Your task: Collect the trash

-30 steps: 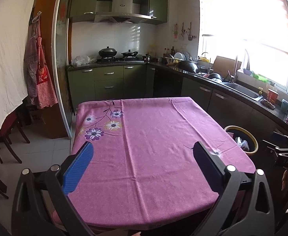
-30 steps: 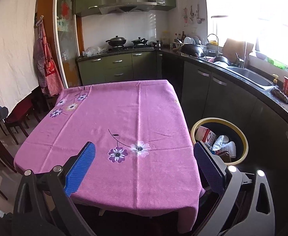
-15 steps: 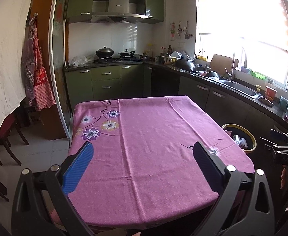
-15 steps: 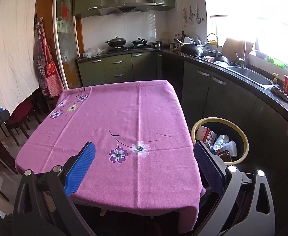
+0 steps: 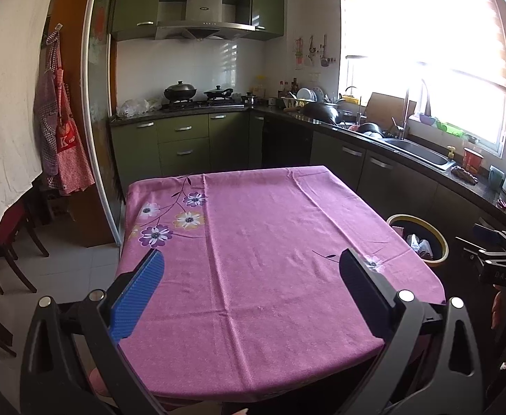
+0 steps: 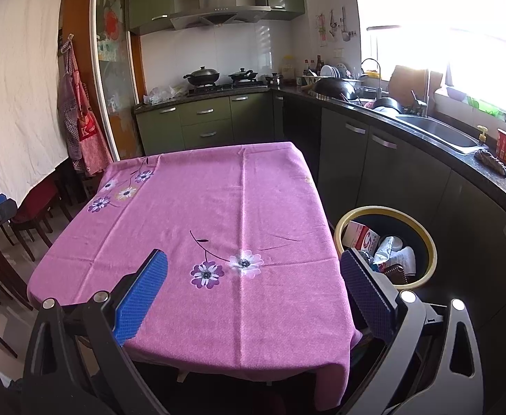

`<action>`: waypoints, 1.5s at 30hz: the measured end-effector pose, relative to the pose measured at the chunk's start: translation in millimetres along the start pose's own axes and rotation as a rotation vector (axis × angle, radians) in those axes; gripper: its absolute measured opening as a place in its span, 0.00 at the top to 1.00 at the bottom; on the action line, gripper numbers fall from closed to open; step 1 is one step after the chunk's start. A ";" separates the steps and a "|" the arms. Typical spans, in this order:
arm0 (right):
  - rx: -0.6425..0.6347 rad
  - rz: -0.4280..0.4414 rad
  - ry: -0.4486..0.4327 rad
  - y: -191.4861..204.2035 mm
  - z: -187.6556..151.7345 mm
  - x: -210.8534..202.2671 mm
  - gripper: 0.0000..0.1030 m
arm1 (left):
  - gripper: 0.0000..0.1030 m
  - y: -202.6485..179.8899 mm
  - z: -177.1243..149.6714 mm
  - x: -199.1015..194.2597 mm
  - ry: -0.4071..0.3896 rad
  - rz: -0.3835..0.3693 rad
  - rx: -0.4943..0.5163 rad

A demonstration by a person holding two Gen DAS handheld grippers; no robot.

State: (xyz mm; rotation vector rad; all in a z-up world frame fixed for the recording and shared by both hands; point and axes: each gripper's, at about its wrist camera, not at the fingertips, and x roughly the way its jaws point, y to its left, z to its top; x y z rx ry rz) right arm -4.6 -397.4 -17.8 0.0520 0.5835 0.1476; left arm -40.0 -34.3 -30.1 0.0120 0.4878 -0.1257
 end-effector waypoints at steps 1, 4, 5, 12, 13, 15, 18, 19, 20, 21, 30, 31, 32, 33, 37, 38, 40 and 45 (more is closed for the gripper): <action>0.001 -0.001 0.000 -0.3 -0.1 0.0 0.04 | 0.06 -0.1 0.1 0.1 0.001 -0.002 0.000; 0.004 -0.002 0.001 -1.5 0.7 0.4 0.04 | 0.06 -0.4 0.1 0.7 0.004 -0.004 -0.001; 0.005 -0.001 0.001 -2.0 0.7 0.6 0.04 | 0.06 -0.6 -0.1 0.7 0.005 -0.005 -0.002; 0.010 0.000 0.004 -3.4 0.7 1.5 0.04 | 0.06 -2.1 -0.8 3.4 0.016 -0.007 0.000; 0.010 0.001 0.004 -3.5 0.6 1.6 0.04 | 0.06 -2.4 -1.2 3.5 0.017 -0.009 0.001; 0.011 0.000 0.005 -3.7 0.5 2.0 0.04 | 0.06 -3.3 -1.3 4.5 0.019 -0.011 0.006; 0.012 0.001 0.007 -4.6 1.6 2.4 0.04 | 0.06 -5.5 -1.8 6.4 0.025 -0.013 0.012; 0.013 0.001 0.007 -4.6 2.0 2.7 0.04 | 0.06 -5.4 -1.9 6.5 0.027 -0.014 0.013; 0.013 0.001 0.007 -4.4 2.2 2.7 0.04 | 0.06 -5.9 -2.1 6.5 0.028 -0.015 0.014; 0.013 0.001 0.007 -4.6 2.0 2.7 0.04 | 0.06 -6.3 -2.3 6.6 0.028 -0.016 0.016; 0.016 0.001 0.007 -5.4 1.0 3.6 0.04 | 0.06 -7.9 -2.1 7.6 0.034 -0.029 0.017; 0.017 0.002 0.007 -5.5 0.9 3.9 0.04 | 0.06 -8.0 -2.2 7.4 0.034 -0.035 0.016; 0.016 0.001 0.007 -5.4 1.0 3.7 0.04 | 0.06 -7.8 -1.3 7.8 0.035 -0.037 0.015; 0.016 0.001 0.007 -5.4 1.0 3.7 0.05 | 0.06 -7.9 -1.2 7.7 0.035 -0.038 0.015; 0.016 0.002 0.007 -5.4 1.1 3.6 0.04 | 0.06 -8.0 -1.3 7.5 0.037 -0.038 0.015; 0.017 0.001 0.007 -5.5 1.1 3.9 0.04 | 0.06 -7.5 -1.0 7.5 0.037 -0.038 0.014; 0.016 0.001 0.008 -5.4 1.0 3.8 0.04 | 0.06 -7.5 -1.0 7.2 0.036 -0.039 0.015; 0.017 0.001 0.008 -5.5 1.2 3.6 0.04 | 0.06 -7.2 -1.0 9.4 0.041 -0.043 0.011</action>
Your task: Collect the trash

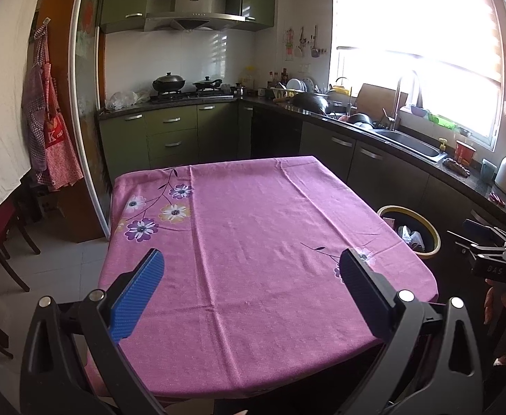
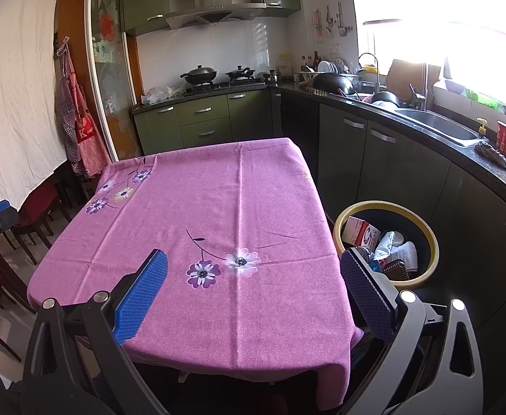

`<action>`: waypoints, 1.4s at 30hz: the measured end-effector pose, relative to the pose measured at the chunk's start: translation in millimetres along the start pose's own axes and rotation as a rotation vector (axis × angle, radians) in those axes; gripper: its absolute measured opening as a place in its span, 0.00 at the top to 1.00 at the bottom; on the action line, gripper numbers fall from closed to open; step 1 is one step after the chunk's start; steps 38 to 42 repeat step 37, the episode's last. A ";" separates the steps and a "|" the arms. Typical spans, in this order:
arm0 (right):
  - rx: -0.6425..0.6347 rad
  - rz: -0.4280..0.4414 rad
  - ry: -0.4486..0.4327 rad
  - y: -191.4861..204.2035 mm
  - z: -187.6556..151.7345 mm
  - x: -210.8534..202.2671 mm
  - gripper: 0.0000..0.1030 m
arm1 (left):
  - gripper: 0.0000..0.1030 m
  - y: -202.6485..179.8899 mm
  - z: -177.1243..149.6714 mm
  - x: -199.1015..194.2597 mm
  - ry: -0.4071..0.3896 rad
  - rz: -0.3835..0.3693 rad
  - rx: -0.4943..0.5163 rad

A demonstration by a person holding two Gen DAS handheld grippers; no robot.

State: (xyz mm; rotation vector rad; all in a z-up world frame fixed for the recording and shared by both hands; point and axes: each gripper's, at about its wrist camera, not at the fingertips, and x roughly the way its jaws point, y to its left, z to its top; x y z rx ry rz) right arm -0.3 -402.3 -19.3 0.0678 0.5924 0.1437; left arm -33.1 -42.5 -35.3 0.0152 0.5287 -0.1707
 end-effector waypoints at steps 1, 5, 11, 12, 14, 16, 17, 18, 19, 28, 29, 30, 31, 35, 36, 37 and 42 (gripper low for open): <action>0.000 0.001 -0.001 -0.1 0.1 0.0 0.04 | 0.06 -0.2 -0.2 0.5 0.002 0.002 0.002; 0.001 0.001 0.000 -0.2 0.1 0.0 0.04 | 0.06 -0.5 -1.0 1.6 0.004 0.001 0.001; 0.003 0.000 0.005 -1.0 -2.3 3.2 0.04 | 0.06 0.0 -1.3 3.2 0.015 -0.007 -0.003; 0.003 0.000 0.005 -0.7 -3.1 4.0 0.04 | 0.06 0.1 -1.4 3.4 0.016 -0.010 -0.004; 0.004 0.001 0.007 -0.5 -3.5 4.7 0.04 | 0.06 0.0 -1.2 4.3 0.018 -0.011 -0.005; 0.003 0.001 0.007 -0.1 -4.2 5.8 0.04 | 0.06 0.3 -0.7 4.6 0.015 -0.013 -0.009; 0.004 0.001 0.007 -0.1 -4.3 6.1 0.04 | 0.06 0.8 -0.6 4.6 0.012 -0.015 -0.013; 0.004 0.000 0.008 -0.2 -3.9 5.7 0.04 | 0.06 0.6 -0.2 4.5 0.007 -0.015 -0.016; 0.005 0.000 0.007 -0.2 -4.0 5.7 0.04 | 0.06 0.5 -0.3 3.7 -0.006 -0.019 -0.016; 0.007 0.001 0.011 -0.5 -5.9 8.1 0.04 | 0.06 1.3 3.0 10.6 -0.011 0.011 -0.010; 0.007 0.000 0.012 -0.7 -6.0 8.6 0.04 | 0.06 1.1 4.0 12.4 -0.007 0.018 -0.006; 0.008 0.000 0.012 -1.6 -5.5 9.1 0.05 | 0.06 1.4 4.8 14.4 -0.001 0.029 -0.004; 0.008 0.000 0.013 -2.0 -5.4 10.1 0.05 | 0.06 2.5 6.3 19.0 0.013 0.039 -0.003; 0.004 0.001 0.022 -2.0 -2.9 19.8 0.04 | 0.06 14.5 11.4 42.0 0.050 0.048 -0.021; -0.001 0.001 0.027 -1.4 -1.3 25.2 0.04 | 0.06 18.4 12.7 48.8 0.058 0.057 -0.026; -0.006 0.000 0.034 -0.9 0.4 29.7 0.04 | 0.06 23.5 14.4 59.1 0.071 0.066 -0.032; -0.006 0.000 0.034 -0.9 0.4 29.7 0.04 | 0.06 23.5 14.4 59.1 0.071 0.066 -0.032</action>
